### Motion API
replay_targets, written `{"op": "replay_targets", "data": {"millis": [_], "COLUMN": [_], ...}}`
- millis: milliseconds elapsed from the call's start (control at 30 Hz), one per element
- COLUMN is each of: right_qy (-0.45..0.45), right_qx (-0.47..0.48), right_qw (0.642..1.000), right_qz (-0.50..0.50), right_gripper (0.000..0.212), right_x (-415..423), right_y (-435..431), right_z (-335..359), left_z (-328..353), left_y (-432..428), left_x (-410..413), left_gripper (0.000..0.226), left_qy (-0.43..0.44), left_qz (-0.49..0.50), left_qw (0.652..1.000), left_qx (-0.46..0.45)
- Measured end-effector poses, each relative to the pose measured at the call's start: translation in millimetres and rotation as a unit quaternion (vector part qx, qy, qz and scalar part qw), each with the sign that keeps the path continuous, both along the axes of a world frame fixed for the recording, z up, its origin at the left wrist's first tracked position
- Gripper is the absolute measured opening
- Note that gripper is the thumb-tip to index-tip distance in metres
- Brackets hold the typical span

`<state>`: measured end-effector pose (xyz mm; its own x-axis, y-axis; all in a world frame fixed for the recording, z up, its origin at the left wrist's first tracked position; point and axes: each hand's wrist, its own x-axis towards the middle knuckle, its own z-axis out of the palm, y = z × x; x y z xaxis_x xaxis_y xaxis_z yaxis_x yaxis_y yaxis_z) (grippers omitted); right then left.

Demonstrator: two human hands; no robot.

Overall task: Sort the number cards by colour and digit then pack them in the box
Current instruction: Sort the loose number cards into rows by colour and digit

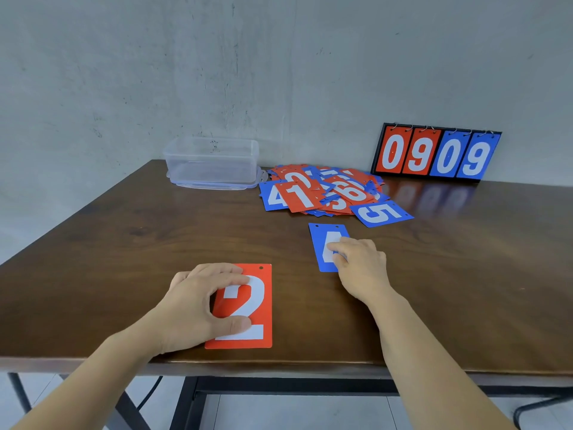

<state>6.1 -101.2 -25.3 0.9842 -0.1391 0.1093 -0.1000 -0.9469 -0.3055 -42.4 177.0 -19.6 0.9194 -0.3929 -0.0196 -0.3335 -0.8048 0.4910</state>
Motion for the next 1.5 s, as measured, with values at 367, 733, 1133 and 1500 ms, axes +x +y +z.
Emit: {"op": "replay_targets", "data": {"millis": [367, 733, 1133, 1500], "right_qy": [-0.016, 0.030, -0.051, 0.015], "right_qx": [0.041, -0.040, -0.009, 0.031], "right_qw": [0.999, 0.997, 0.997, 0.986], "right_qz": [0.000, 0.052, 0.064, -0.166], "right_gripper": [0.044, 0.043, 0.042, 0.117], "right_x": [-7, 9, 30, 122], "right_y": [-10, -37, -77, -155], "right_z": [5, 10, 23, -1], "left_z": [5, 39, 50, 10], "left_y": [5, -37, -105, -170], "left_x": [10, 75, 166, 226], "left_gripper": [0.080, 0.050, 0.053, 0.057], "left_qy": [-0.008, -0.044, -0.032, -0.056], "left_qz": [0.055, 0.041, 0.043, 0.023], "left_qw": [0.988, 0.993, 0.998, 0.971], "left_qx": [-0.147, -0.102, -0.017, 0.233]}}
